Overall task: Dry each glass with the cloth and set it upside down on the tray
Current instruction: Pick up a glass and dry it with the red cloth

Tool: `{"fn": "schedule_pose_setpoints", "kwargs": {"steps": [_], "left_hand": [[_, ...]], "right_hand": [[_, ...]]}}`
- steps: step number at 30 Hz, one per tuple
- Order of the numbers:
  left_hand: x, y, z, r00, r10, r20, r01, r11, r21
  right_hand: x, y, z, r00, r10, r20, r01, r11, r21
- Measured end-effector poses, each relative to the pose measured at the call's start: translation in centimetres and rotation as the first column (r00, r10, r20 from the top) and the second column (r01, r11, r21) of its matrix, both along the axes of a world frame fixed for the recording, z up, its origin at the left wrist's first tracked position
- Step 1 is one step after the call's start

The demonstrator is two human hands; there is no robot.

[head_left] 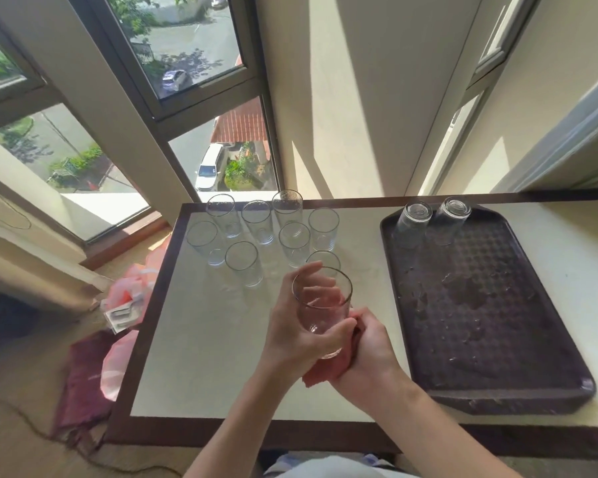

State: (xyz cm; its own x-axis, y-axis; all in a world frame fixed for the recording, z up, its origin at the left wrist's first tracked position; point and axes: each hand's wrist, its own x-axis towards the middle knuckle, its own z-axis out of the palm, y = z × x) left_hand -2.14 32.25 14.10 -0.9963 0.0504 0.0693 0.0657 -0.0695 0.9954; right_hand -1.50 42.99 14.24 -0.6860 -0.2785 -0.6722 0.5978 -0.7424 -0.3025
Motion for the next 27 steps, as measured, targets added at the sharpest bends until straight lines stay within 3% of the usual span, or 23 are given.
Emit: {"fn": "schedule_pose_setpoints", "kwargs": {"steps": [6, 9, 12, 14, 15, 18, 23, 27], "left_hand": [[0.5, 0.1, -0.3, 0.995, -0.076, -0.064, 0.061, 0.977, -0.206], [0.5, -0.6, -0.3, 0.99, -0.133, -0.04, 0.104, 0.902, -0.418], [1.0, -0.4, 0.1, 0.986, -0.159, 0.049, 0.158, 0.8, -0.578], [1.6, 0.3, 0.6, 0.979, -0.193, 0.063, 0.185, 0.717, -0.672], [2.0, 0.8, 0.7, 0.972, -0.23, 0.052, 0.194, 0.658, -0.728], [3.0, 1.5, 1.3, 0.946, -0.322, 0.039, 0.222, 0.553, -0.803], [1.9, 0.2, 2.1, 0.952, -0.261, 0.157, 0.276, 0.52, -0.808], [2.2, -0.1, 2.2, 0.94, -0.306, 0.153, 0.278, 0.423, -0.863]], "right_hand": [[0.9, 1.6, 0.0, 0.998, -0.046, -0.046, 0.05, 0.996, 0.072], [1.7, 3.5, 0.7, 0.973, -0.073, -0.217, 0.115, 0.976, 0.187], [3.2, 3.5, 1.9, 0.9, 0.183, -0.395, 0.038, 0.871, 0.49], [3.8, 3.0, 1.5, 0.825, 0.389, -0.41, 0.009, 0.717, 0.697], [3.5, 3.0, 1.4, 0.818, 0.409, -0.404, 0.03, 0.671, 0.741], [2.2, 3.8, 1.2, 0.833, 0.401, -0.38, -0.001, 0.689, 0.725], [4.5, 2.2, 1.9, 0.812, 0.464, -0.354, -0.009, 0.617, 0.787], [3.9, 1.6, 0.6, 0.821, 0.448, -0.353, -0.01, 0.63, 0.776]]}}
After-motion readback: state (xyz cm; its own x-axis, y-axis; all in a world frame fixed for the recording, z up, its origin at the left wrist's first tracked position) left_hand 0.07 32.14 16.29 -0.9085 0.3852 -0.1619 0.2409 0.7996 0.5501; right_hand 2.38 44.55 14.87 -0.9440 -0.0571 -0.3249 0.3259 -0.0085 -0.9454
